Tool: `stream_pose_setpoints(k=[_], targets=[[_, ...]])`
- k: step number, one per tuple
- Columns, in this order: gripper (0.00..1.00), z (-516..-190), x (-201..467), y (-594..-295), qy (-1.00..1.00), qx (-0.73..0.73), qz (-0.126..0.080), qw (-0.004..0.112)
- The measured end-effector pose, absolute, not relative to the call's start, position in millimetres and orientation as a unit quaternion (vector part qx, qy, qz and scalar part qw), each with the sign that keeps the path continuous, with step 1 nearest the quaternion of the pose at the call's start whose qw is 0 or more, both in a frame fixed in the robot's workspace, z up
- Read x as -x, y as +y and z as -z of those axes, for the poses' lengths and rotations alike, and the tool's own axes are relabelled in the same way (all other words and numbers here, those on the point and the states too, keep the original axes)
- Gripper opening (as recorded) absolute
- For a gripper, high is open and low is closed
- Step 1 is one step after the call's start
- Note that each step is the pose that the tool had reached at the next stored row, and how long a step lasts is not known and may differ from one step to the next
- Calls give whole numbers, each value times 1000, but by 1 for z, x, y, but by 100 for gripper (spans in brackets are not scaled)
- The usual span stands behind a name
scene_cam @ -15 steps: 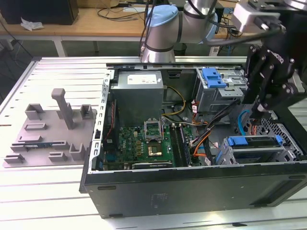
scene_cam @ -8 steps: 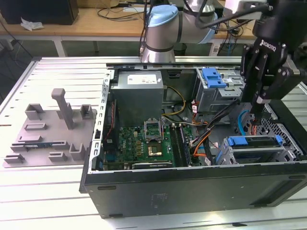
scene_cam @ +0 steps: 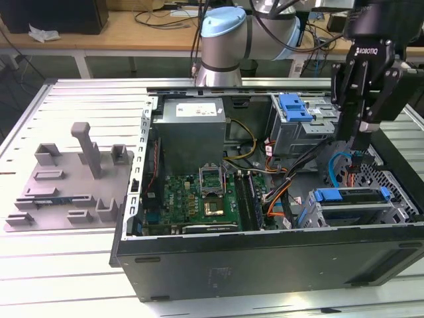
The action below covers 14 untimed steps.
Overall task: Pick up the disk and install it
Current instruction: 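Insert the first disk wire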
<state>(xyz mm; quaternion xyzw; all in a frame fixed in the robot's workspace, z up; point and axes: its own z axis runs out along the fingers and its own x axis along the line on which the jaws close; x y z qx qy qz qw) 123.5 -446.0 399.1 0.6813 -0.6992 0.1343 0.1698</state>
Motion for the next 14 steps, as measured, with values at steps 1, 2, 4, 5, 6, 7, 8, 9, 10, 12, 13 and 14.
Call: stream_pose_setpoints(k=[1, 2, 4, 5, 6, 7, 8, 9, 10, 12, 13, 14], targets=[[44, -399, -126, -446, -698, -681, -135, 174], [44, -399, -129, -445, -697, -681, -135, 179], [44, -398, -137, -445, -695, -681, -133, 188], [44, -398, -140, -445, -694, -681, -131, 192], [44, -397, -147, -445, -692, -682, -129, 198], [44, -397, -154, -445, -691, -682, -127, 204], [44, -396, -157, -444, -690, -682, -126, 207], [44, -395, -162, -442, -689, -682, -125, 211], [44, -395, -167, -440, -688, -682, -125, 215], [44, -393, -176, -436, -686, -681, -124, 222], [44, -392, -181, -433, -685, -681, -124, 227], [44, -391, -184, -431, -684, -681, -124, 230]])
